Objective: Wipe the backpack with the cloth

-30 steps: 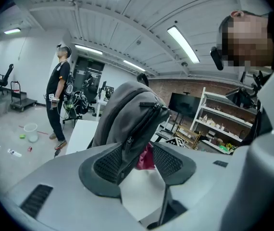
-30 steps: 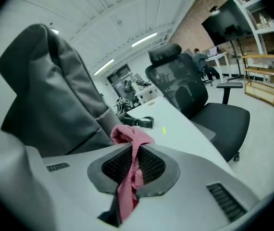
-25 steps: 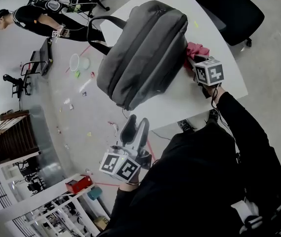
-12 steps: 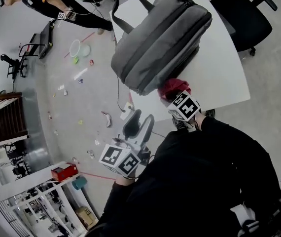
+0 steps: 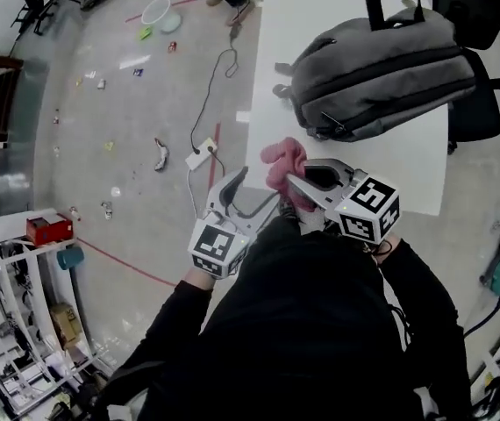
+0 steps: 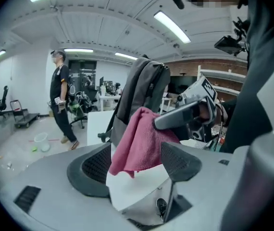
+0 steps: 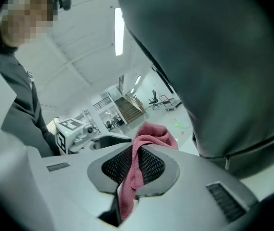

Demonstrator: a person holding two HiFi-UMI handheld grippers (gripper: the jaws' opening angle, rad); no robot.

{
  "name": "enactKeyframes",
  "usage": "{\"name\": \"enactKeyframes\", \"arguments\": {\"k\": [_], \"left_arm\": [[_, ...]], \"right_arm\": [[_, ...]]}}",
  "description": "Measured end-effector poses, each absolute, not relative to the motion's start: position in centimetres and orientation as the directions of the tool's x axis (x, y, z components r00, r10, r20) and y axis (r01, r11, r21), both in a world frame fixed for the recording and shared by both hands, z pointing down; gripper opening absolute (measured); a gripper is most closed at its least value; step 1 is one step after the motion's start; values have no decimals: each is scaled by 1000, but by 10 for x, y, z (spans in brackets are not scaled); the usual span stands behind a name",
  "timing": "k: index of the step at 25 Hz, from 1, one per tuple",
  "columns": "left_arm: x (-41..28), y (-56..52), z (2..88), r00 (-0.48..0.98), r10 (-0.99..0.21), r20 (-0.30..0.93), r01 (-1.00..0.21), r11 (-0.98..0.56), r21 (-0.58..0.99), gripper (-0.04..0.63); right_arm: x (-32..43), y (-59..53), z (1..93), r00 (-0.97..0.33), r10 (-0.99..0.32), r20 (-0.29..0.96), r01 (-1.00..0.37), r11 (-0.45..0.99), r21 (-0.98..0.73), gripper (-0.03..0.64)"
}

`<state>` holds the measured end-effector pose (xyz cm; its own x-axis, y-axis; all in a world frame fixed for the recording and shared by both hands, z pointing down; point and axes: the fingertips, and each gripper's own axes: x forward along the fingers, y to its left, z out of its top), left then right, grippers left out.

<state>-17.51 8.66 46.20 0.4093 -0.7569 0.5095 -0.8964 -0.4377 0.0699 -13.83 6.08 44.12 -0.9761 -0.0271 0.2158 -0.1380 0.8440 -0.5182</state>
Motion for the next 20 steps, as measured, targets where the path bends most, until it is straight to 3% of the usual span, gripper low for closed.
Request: {"name": "enactKeyframes", "arguments": {"k": [6, 9, 10, 11, 12, 13, 14, 16, 20], "left_arm": [[-152, 59, 432, 602, -732, 319, -783, -620, 55, 353], [-150, 60, 404, 660, -704, 260, -713, -697, -78, 345], [-151, 61, 398, 673, -698, 247, -688, -712, -140, 293], [-152, 62, 393, 682, -694, 233, -666, -720, -195, 180], [-154, 62, 388, 687, -694, 217, -654, -720, -231, 113], [-156, 59, 385, 685, -700, 201, -656, -713, -246, 80], [-160, 54, 381, 678, -712, 184, -671, -701, -241, 74], [-179, 41, 373, 651, -746, 141, -721, -665, -194, 71], [-229, 6, 341, 635, -772, -3, -772, -635, -27, 69]], "right_arm": [[-155, 76, 379, -978, 84, 190, 12, 936, -352, 43], [-168, 89, 356, -976, 108, 191, 47, 952, -303, 44], [-173, 90, 349, -978, 98, 186, 40, 956, -291, 44], [-177, 89, 342, -980, 81, 181, 27, 959, -282, 44], [-180, 88, 335, -982, 62, 179, 11, 962, -273, 44], [-181, 86, 329, -981, 42, 187, -8, 966, -257, 46], [-182, 84, 325, -979, 17, 203, -32, 972, -234, 50], [-182, 81, 318, -971, -56, 232, -100, 978, -183, 121], [-160, 45, 286, -934, -324, 148, -343, 931, -127, 128]]}}
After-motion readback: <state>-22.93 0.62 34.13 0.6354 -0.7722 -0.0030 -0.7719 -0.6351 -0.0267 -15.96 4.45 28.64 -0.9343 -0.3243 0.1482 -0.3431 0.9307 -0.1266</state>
